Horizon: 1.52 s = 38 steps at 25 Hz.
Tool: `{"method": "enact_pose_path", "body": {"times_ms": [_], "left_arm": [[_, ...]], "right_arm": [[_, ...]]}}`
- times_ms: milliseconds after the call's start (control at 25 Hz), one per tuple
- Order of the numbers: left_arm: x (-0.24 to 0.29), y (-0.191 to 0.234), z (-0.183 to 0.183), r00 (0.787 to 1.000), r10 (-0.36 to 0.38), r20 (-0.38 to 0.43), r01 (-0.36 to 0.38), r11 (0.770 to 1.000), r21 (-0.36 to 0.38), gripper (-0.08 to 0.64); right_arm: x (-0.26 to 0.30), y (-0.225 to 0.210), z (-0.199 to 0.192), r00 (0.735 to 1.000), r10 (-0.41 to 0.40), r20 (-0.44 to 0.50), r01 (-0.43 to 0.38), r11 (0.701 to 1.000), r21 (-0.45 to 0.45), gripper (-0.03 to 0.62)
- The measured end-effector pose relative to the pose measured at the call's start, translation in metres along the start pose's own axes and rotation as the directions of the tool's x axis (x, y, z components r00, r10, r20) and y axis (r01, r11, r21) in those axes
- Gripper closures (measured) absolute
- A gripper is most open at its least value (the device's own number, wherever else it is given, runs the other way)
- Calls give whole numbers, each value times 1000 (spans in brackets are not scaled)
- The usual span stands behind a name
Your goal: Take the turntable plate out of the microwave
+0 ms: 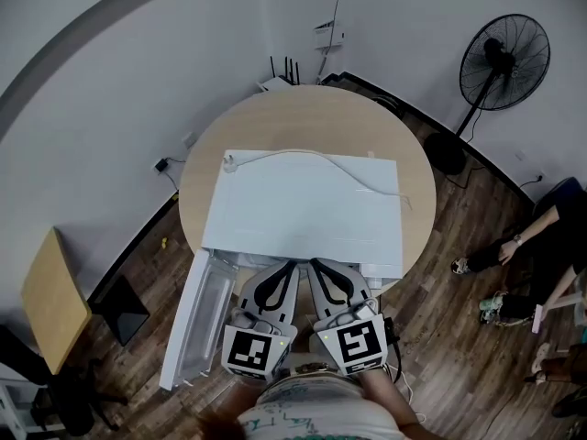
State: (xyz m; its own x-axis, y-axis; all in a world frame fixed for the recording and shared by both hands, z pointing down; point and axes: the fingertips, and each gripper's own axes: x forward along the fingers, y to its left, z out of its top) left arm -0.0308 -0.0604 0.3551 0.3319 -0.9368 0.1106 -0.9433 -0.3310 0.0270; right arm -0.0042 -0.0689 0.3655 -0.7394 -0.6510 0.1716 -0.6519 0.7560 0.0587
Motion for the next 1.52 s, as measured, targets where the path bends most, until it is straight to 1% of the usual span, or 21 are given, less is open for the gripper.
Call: {"method": "enact_pose_path", "body": {"times_ms": [240,400,640,880,1040,1200,1280,1360,1520], "left_arm": [[10,12,-6,999,42,-6,-42,999,0,543],[10,31,-8,999,50,1,-50,999,-17,543],[6,59,-1,998,10,58,-6,998,-66,543],[4,73,-5,998,-50,48,53,997,-56,543],[3,76,-9,997,-67,31,68,997,-40,543],[2,75,-14,997,-71,2,71,997,-4,543],[2,75,-17,998,-70,5,70,997,14,543],[2,74,-19,997,-71,4,71,997,12,543],[2,72,-24,997,-81,-10,80,996,-24,543]], "right_arm": [[11,-10,-6,999,34,-5,-34,999,-4,601],[21,-10,-5,1000,19,-12,-19,1000,6,601],[44,-1,-8,998,-60,-26,61,998,20,601],[57,11,-6,992,-117,-37,117,993,9,601],[58,15,-8,990,-130,-47,131,991,17,601],[57,17,-12,989,-135,-52,137,990,30,601],[57,16,-14,989,-135,-58,138,990,38,601],[57,17,-16,990,-131,-61,134,990,46,601],[56,18,-21,991,-113,-69,118,990,75,601]]}}
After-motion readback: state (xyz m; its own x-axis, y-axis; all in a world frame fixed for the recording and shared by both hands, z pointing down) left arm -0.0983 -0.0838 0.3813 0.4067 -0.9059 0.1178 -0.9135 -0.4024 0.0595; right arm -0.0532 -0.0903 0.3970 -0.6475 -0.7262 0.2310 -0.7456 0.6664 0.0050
